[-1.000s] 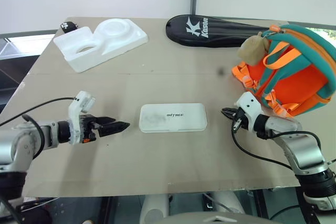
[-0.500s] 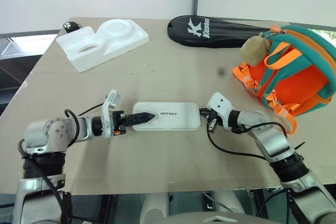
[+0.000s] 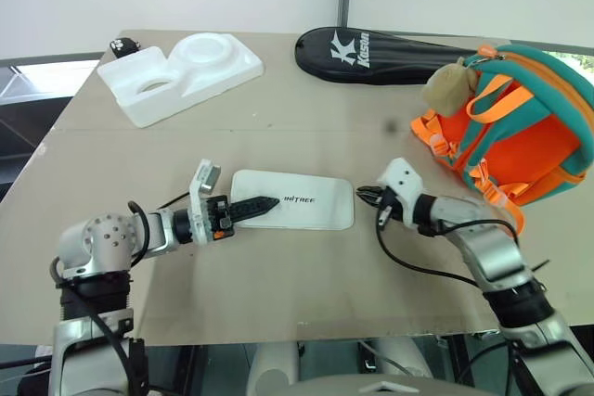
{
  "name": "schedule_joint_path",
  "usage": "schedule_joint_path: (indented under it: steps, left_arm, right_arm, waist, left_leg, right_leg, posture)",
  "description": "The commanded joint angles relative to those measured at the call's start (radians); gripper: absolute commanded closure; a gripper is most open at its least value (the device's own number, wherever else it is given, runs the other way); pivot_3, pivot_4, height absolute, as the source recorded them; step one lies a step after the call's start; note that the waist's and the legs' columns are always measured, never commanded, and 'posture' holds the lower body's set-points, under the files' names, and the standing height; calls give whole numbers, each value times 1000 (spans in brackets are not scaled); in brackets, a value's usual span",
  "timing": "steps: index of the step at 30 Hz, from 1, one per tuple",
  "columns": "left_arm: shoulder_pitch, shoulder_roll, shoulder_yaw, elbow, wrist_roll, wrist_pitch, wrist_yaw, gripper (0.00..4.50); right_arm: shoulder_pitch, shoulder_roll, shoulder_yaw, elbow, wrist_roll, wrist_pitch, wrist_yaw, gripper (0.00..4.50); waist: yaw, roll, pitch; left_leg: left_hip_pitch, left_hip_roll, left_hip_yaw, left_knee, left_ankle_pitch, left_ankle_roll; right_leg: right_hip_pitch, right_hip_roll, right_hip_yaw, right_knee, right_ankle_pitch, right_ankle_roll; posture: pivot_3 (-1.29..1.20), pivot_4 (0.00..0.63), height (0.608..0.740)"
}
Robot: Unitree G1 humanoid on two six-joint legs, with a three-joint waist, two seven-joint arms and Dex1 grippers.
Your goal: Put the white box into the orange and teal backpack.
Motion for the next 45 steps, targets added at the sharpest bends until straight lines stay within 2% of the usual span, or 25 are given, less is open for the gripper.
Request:
schedule_joint_path:
  steps: [1,3,6,8,10,14,21,22,23,30,34,36,38,42,45]
  left_arm:
    - [19,0,87,-82,-65,2,21,3420]
    - [15,-23,120,-98,-97,-3,41,3420]
    - [-4,-70,147,-126,-138,-34,61,3420]
    - [-23,-103,129,-138,-151,-40,77,3420]
    - [-44,-122,106,-148,-156,-43,88,3420]
    - [-80,-130,99,-141,-169,-53,97,3420]
    - [-99,-157,134,-154,-210,-81,168,3420]
    - [-96,-159,141,-159,-221,-85,182,3420]
    - [-91,-161,146,-165,-227,-91,195,3420]
    - [-4,-191,206,-238,-289,-157,282,3420]
    - [33,-219,226,-266,-285,-238,337,3420]
    - [21,-243,248,-276,-269,-312,389,3420]
    - [8,-247,270,-288,-278,-362,434,3420]
    - [13,-234,286,-349,-249,-476,457,3420]
    - [23,-198,329,-372,-273,-527,457,3420]
  right_arm:
    - [81,-44,-214,-284,204,212,-19,3336]
    - [127,-47,-328,-392,273,308,-76,2424]
    - [185,0,-653,-539,455,526,-202,1096]
    - [193,2,-801,-569,474,644,-279,172]
    - [161,-3,-826,-548,474,685,-336,79]
    - [42,7,-745,-438,386,644,-468,79]
    - [-162,70,-545,-134,259,374,-511,79]
    - [-174,63,-518,-98,232,330,-508,611]
    - [-183,52,-491,-63,202,284,-505,913]
    - [-243,5,-377,96,104,33,-423,4480]
    - [-286,-2,-323,160,102,-95,-320,4480]
    - [-346,23,-314,127,209,-109,-202,4480]
    - [-393,36,-316,85,310,-88,-109,4480]
    - [-423,12,-304,37,390,-43,-24,4480]
    - [-423,-4,-296,-38,513,52,27,4480]
  waist:
    - [0,0,0]
    - [1,0,0]
    - [6,0,0]
    - [10,-1,0]
    - [9,-1,0]
    - [-12,0,0]
    - [-27,0,0]
    - [-26,0,0]
    - [-25,0,0]
    - [-25,0,0]
    - [-27,0,1]
    - [-29,1,2]
    - [-29,2,2]
    - [-24,2,2]
    - [-20,2,2]
  left_leg:
    - [0,0,0,0,0,0]
    - [0,0,0,-1,0,0]
    - [0,0,-1,-1,0,0]
    - [0,-1,-1,-1,0,0]
    - [-1,-1,0,0,0,0]
    - [1,-1,0,1,0,0]
    - [0,-1,-1,-1,0,0]
    - [-1,-1,-1,-1,0,0]
    - [-1,-1,-1,-2,0,0]
    - [-2,-1,-1,-3,0,0]
    - [-1,-1,-1,-3,0,0]
    - [-1,-1,-1,-3,0,0]
    - [0,-1,0,-3,0,0]
    - [-1,0,-1,-3,0,0]
    - [-3,0,0,-4,0,0]
  right_leg:
    - [0,0,0,0,0,0]
    - [0,0,0,0,0,0]
    - [0,0,-1,0,0,-1]
    - [0,-1,-1,-1,0,-1]
    - [1,-1,-1,-2,-1,-2]
    - [0,0,2,-1,0,-3]
    - [-1,2,2,-2,2,1]
    - [-1,2,2,-2,2,1]
    - [-1,1,2,-2,2,2]
    - [-1,1,2,-3,1,3]
    - [-1,1,2,-2,1,2]
    - [-1,1,2,-2,1,2]
    - [-1,1,3,-2,1,2]
    - [-1,2,2,-2,1,2]
    - [-3,1,2,-4,1,2]
  posture:
    - [0,150,740]
    - [0,150,740]
    - [0,150,740]
    - [0,150,740]
    - [0,150,740]
    - [0,150,740]
    - [0,150,740]
    - [0,150,740]
    - [0,150,740]
    - [0,150,740]
    - [0,150,740]
    - [0,150,740]
    - [0,150,740]
    - [0,150,740]
    - [0,150,740]
